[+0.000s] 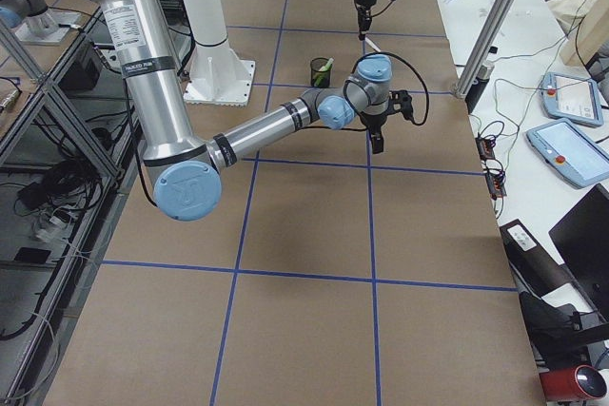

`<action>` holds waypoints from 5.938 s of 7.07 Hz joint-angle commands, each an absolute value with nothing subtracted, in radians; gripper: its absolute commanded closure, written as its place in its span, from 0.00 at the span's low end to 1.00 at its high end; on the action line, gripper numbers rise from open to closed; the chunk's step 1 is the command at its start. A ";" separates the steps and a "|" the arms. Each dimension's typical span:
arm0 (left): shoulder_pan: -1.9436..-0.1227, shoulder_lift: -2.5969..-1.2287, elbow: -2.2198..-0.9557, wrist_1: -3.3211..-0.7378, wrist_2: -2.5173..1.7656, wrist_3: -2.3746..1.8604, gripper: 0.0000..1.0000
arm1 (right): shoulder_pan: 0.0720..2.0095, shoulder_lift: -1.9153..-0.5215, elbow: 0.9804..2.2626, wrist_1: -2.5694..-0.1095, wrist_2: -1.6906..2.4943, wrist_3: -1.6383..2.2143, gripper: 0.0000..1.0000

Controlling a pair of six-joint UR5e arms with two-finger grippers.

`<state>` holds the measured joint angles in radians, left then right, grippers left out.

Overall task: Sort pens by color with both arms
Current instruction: 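Grasp the white marker with the left gripper and lift it out, then lay the white marker beside the blue marker and open the left gripper, then move the right gripper over the pen cup while the left arm withdraws, then lower the right gripper into the cup onto the green highlighter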

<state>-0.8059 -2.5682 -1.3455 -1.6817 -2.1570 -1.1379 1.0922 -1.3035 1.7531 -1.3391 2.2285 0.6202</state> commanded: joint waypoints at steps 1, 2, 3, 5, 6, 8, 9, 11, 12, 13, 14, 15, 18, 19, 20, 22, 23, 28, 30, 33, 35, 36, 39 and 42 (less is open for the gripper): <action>-0.805 -2.624 -1.134 -1.851 -2.131 -1.088 0.81 | 1.092 -1.301 1.753 -1.339 2.229 0.633 0.01; -0.801 -2.631 -1.109 -1.855 -2.131 -1.054 0.81 | 1.092 -1.301 1.753 -1.339 2.229 0.637 0.01; -0.786 -2.631 -1.088 -1.856 -2.129 -1.033 0.81 | 1.092 -1.301 1.753 -1.339 2.229 0.637 0.01; -0.715 -2.629 -1.077 -1.871 -2.064 -1.032 0.81 | 1.092 -1.301 1.752 -1.339 2.229 0.637 0.01; -0.703 -2.631 -1.075 -1.873 -2.053 -1.034 0.81 | 1.092 -1.299 1.750 -1.339 2.229 0.637 0.01; -0.696 -2.629 -1.074 -1.871 -2.051 -1.032 0.64 | 1.092 -1.299 1.753 -1.339 2.229 0.637 0.01; -0.696 -2.629 -1.077 -1.873 -2.051 -1.034 0.42 | 1.092 -1.298 1.752 -1.339 2.229 0.637 0.01; -0.706 -2.629 -1.107 -1.870 -2.055 -1.032 0.31 | 1.091 -1.252 1.744 -1.344 2.230 0.696 0.01; -0.739 -2.619 -1.152 -1.849 -2.086 -1.031 0.31 | 1.060 -1.170 1.730 -1.364 2.230 0.769 0.01; -0.780 -2.591 -1.193 -1.829 -2.159 -1.022 0.31 | 1.033 -1.126 1.723 -1.377 2.226 0.781 0.01; -0.805 -2.529 -1.278 -1.780 -2.184 -0.970 0.31 | 1.014 -1.094 1.724 -1.374 2.221 0.772 0.01; -0.816 -2.464 -1.384 -1.696 -2.184 -0.904 0.31 | 0.993 -1.059 1.724 -1.374 2.201 0.773 0.01; -0.833 -2.283 -1.605 -1.598 -2.184 -0.799 0.32 | 0.908 -0.971 1.724 -1.374 2.113 0.736 0.01; -0.844 -2.220 -1.667 -1.595 -2.184 -0.761 0.32 | 0.878 -0.942 1.724 -1.374 2.086 0.735 0.01; -0.862 -2.171 -1.719 -1.568 -2.184 -0.724 0.32 | 0.835 -0.910 1.723 -1.376 2.056 0.736 0.01; -0.877 -2.073 -1.851 -1.461 -2.181 -0.593 0.32 | 0.714 -0.842 1.717 -1.385 1.906 0.756 0.01; -0.884 -2.022 -1.882 -1.460 -2.180 -0.571 0.32 | 0.689 -0.822 1.710 -1.385 1.893 0.794 0.01; -0.899 -1.856 -1.983 -1.465 -2.177 -0.503 0.32 | 0.505 -0.712 1.640 -1.460 1.634 0.900 0.02; -0.900 -1.836 -1.999 -1.465 -2.178 -0.503 0.31 | 0.480 -0.712 1.594 -1.459 1.614 0.922 0.03; -0.900 -1.832 -2.005 -1.463 -2.180 -0.503 0.31 | 0.451 -0.716 1.571 -1.460 1.611 0.923 0.13; -0.900 -1.832 -2.005 -1.463 -2.180 -0.503 0.31 | 0.431 -0.718 1.565 -1.463 1.611 0.922 0.19; -0.902 -1.832 -2.005 -1.462 -2.180 -0.503 0.30 | 0.426 -0.721 1.563 -1.463 1.611 0.922 0.24; -0.900 -1.832 -2.005 -1.462 -2.180 -0.505 0.30 | 0.426 -0.719 1.565 -1.463 1.609 0.907 0.34; -0.900 -1.832 -2.005 -1.462 -2.180 -0.505 0.30 | 0.428 -0.723 1.565 -1.462 1.611 0.905 0.50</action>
